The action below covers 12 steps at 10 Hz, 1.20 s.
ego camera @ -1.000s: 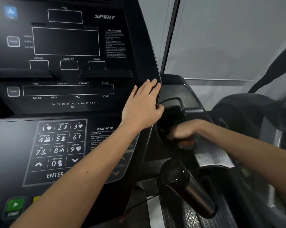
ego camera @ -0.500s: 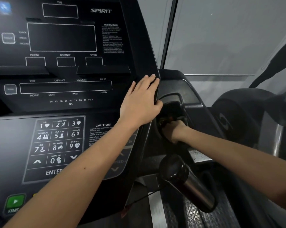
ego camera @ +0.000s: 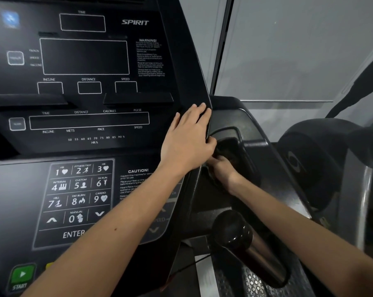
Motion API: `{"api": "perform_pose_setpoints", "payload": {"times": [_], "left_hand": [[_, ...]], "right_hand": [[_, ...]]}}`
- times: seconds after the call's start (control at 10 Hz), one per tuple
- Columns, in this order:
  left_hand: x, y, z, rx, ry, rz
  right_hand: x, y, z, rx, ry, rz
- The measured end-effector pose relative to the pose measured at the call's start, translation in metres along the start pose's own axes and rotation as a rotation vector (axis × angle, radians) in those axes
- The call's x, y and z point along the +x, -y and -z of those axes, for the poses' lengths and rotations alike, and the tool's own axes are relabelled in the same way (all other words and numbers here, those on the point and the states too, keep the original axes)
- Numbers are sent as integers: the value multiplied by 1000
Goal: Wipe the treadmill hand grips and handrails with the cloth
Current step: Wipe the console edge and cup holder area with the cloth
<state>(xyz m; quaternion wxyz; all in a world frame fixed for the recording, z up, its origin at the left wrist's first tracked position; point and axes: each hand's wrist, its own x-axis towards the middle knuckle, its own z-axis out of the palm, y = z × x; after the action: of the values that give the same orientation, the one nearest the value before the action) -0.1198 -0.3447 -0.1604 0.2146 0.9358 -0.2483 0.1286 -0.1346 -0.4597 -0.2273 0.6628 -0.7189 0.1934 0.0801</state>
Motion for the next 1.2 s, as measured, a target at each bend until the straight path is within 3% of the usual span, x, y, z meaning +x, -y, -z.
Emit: {"api": "perform_pose_setpoints", "payload": {"times": [0.1,0.3,0.4,0.6,0.7,0.9,1.0,1.1,1.2], "left_hand": [[0,0,0,-7,1,-6],[0,-1,1,0,4,-9],[0,-1,1,4,5,-4],[0,0,1,1,6,-1],[0,-1,1,1,2,-3],[-1,-1,2,8,15,-9],[-1,0,3,8,16,-13],[-1,2,2,11,19,-12],[-1,2,1,8,19,-8]], "right_hand": [[3,-5,-1,-129,-104,103],[-12,-10,18,-289,18,291],[-15,-11,19,-194,56,291],[3,-11,5,-132,-142,237],[-15,-6,13,-237,77,253],[-49,12,66,-1019,327,369],[-50,27,80,-1416,425,326],[-28,27,85,-1872,397,444],[-6,29,89,-2102,371,513]]}}
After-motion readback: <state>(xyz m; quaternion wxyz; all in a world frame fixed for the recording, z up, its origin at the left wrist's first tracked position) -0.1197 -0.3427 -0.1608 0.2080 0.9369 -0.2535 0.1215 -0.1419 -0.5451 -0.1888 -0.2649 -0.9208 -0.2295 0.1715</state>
